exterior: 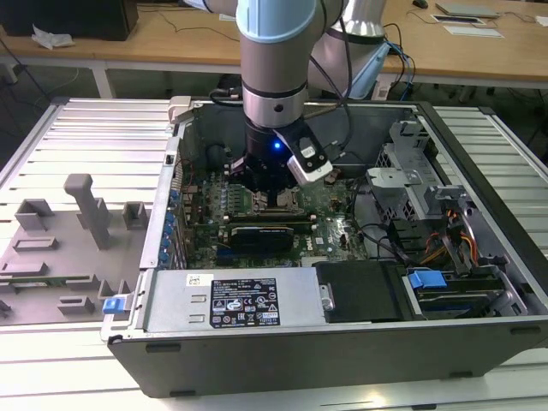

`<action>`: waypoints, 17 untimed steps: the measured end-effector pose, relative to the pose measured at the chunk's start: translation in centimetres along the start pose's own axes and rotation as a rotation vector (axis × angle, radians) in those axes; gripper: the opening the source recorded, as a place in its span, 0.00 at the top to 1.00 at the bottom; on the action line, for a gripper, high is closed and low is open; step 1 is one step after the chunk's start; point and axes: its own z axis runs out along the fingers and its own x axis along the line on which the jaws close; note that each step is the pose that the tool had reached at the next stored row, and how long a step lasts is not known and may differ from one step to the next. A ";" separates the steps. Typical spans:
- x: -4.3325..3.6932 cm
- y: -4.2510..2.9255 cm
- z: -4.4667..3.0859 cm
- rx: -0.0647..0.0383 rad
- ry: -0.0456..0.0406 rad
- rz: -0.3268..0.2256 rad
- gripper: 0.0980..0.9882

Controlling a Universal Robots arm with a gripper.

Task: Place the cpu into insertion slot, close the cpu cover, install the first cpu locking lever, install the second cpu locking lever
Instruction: 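Install the second cpu locking lever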

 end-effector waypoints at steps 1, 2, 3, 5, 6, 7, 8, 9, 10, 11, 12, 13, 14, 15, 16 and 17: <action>0.06 -0.01 0.10 -0.003 -0.0002 0.000 0.99; 0.12 -0.01 0.28 -0.008 -0.0007 0.000 0.99; 0.18 -0.02 0.47 -0.012 -0.0011 0.001 0.99; 0.27 -0.04 0.81 -0.020 -0.0016 0.001 0.99; 0.29 -0.04 0.90 -0.022 -0.0018 0.001 0.99; 0.31 -0.05 0.98 -0.025 -0.0020 0.001 0.99; 0.34 -0.05 1.13 -0.029 -0.0025 0.002 0.99; 0.43 -0.05 1.28 -0.032 -0.0028 0.002 0.99; 0.51 -0.07 1.37 -0.034 -0.0029 0.002 0.99; 0.59 -0.08 1.42 -0.036 -0.0031 0.002 0.99; 0.73 -0.10 1.47 -0.037 -0.0032 0.002 0.99; 0.85 -0.15 1.49 -0.039 -0.0033 0.002 0.99; 1.04 -0.24 1.52 -0.042 -0.0035 0.002 0.99; 1.17 -0.33 1.54 -0.044 -0.0037 0.002 0.99; 1.25 -0.40 1.55 -0.047 -0.0039 0.003 0.99; 1.39 -0.46 1.58 -0.055 -0.0046 0.003 0.99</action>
